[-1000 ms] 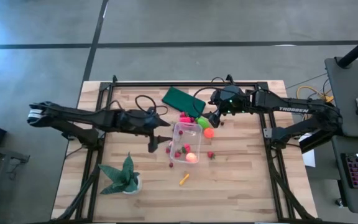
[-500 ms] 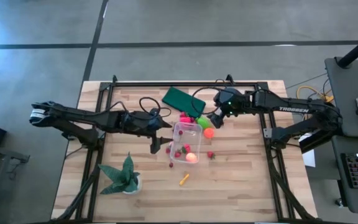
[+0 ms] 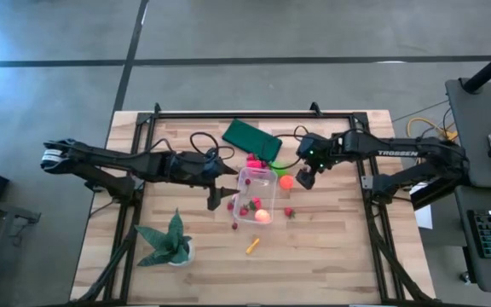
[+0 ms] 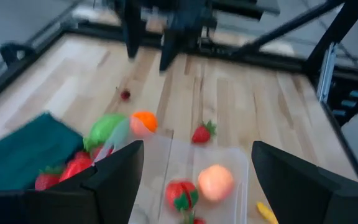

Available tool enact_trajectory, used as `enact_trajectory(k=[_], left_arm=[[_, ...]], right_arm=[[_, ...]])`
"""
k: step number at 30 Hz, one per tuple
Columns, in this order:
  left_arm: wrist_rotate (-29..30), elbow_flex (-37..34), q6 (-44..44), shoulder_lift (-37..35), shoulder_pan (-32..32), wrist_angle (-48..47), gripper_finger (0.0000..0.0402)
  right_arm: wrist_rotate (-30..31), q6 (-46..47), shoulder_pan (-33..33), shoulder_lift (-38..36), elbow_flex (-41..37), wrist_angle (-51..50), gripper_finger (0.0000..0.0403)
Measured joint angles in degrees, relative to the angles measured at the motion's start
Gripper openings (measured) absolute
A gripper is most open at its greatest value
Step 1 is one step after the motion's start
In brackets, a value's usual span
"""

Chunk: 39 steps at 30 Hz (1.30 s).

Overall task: Pick and placing Produce into tupperware
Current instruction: Put the pumpkin into the transparent bin

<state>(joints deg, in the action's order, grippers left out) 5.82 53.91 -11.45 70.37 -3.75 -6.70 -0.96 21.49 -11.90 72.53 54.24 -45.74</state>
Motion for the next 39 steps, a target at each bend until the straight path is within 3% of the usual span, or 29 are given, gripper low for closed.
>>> enact_trajectory(k=[6,26,35,39], left_arm=[[0.09,0.0,4.76,0.0,0.0,1.19,0.0283],[0.46,0.0,4.8,-0.35,0.02,0.61,0.0283],[0.45,-0.69,4.82,-1.28,0.31,-0.03,0.0283],[0.46,-0.79,4.82,-1.6,0.42,0.11,0.0283]], right_arm=[[-0.47,1.05,0.0,0.0,-1.64,1.88,0.0329],[-4.0,-2.08,0.02,1.62,-5.1,4.0,0.0324],[-5.02,-3.43,0.02,2.58,-6.78,10.72,0.024],[-4.75,-5.06,-0.11,2.65,-8.52,12.43,0.0225]])
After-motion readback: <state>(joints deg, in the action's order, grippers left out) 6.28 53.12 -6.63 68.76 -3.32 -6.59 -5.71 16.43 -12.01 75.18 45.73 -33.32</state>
